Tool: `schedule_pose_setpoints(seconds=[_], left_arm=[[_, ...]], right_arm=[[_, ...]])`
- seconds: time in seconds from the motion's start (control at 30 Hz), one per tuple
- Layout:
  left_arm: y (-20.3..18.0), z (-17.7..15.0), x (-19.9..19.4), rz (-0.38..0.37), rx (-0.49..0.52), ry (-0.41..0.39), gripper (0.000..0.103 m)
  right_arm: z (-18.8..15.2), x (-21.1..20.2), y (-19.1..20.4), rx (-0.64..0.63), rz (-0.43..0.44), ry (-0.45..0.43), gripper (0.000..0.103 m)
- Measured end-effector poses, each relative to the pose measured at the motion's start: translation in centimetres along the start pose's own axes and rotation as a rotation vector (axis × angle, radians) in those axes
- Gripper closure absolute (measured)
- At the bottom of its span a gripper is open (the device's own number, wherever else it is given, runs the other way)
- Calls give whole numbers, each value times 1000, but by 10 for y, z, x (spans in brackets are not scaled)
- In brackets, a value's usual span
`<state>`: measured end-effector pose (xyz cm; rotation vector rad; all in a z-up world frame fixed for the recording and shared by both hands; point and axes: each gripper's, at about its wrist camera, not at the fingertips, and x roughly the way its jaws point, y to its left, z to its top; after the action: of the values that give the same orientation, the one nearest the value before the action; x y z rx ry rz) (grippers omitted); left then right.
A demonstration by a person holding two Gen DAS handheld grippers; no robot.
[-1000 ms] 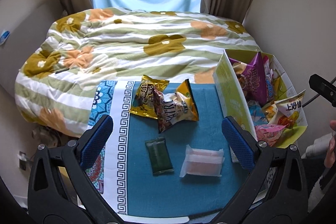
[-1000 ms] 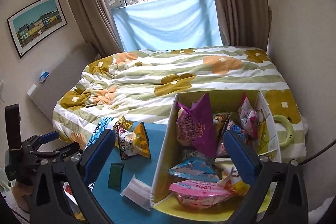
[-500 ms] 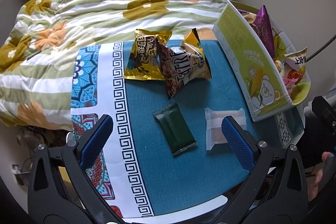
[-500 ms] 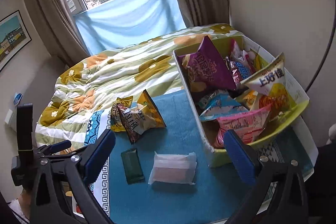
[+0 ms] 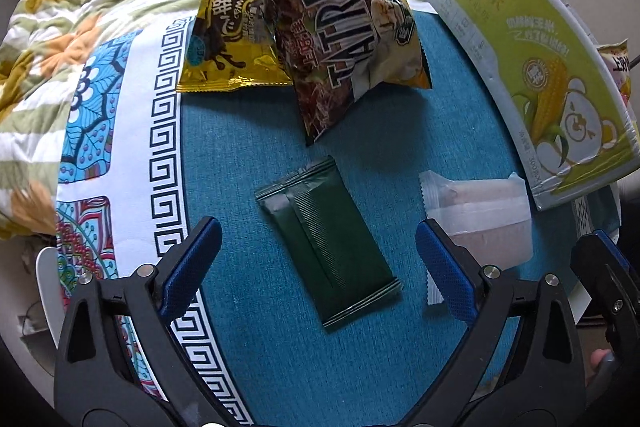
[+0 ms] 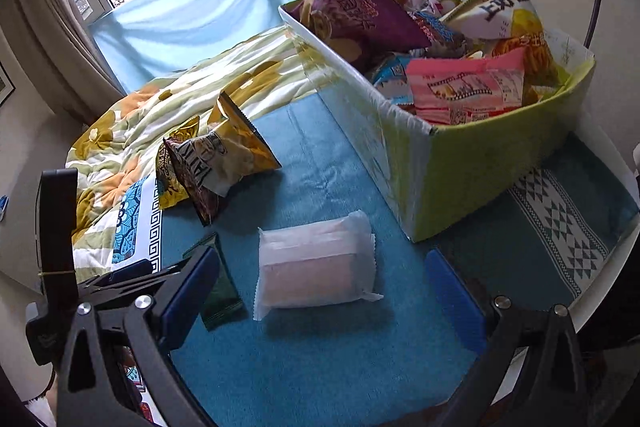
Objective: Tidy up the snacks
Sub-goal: 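Grasp the dark green packet with left tool while right tool grasps white pack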
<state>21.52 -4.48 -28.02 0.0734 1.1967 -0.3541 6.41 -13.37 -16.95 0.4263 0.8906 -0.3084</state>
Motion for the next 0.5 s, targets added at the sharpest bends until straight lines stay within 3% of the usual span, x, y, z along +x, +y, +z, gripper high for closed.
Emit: schedule_pose_setpoints(seconds=[0.23, 0.3, 0.5], left_arm=[[-12, -10, 22, 52, 48, 3, 17], [-13, -12, 22, 75, 70, -6, 27], [-7, -16, 18, 102, 90, -8, 42]], right_arm=[[-12, 18, -9, 43, -6, 25, 1], [-14, 22, -11, 41, -5, 34, 1], [-18, 42, -9, 35, 0, 73, 1]])
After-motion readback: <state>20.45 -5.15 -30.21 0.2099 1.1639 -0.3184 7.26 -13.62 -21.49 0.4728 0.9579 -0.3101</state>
